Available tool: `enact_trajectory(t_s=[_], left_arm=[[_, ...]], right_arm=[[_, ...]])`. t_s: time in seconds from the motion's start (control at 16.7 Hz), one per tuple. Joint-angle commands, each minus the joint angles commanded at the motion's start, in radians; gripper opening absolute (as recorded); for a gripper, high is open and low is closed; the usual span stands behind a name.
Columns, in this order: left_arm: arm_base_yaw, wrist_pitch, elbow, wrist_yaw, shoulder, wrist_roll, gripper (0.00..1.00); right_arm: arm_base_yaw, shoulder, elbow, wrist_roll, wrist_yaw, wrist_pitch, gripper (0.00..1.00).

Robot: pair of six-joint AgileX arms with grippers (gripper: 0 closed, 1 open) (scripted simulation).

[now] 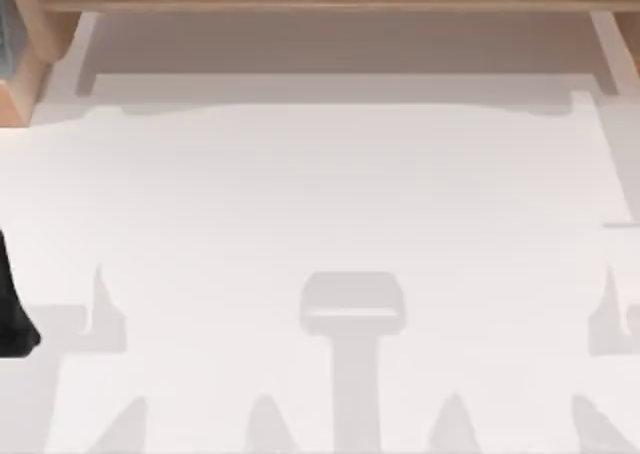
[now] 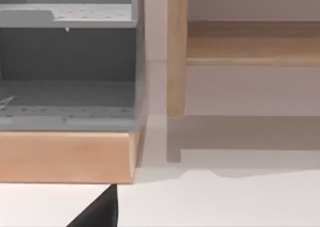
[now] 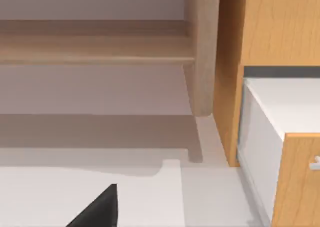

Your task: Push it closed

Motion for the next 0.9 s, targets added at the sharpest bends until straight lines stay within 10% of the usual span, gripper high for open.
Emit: enact_trajectory(t_s=[0.36, 0.9], left_arm=[[0.000, 0.000, 0.000, 0.000, 0.000, 0.000, 1.00], [0.000, 0.000, 0.000, 0.000, 0.000, 0.000, 1.00]], right_arm=[[-0.105, 0.094, 0.064, 0.002, -0.044, 0.088, 1.00], [-0.374, 0.792, 0.261, 0.010, -0.412, 0.486, 1.00]])
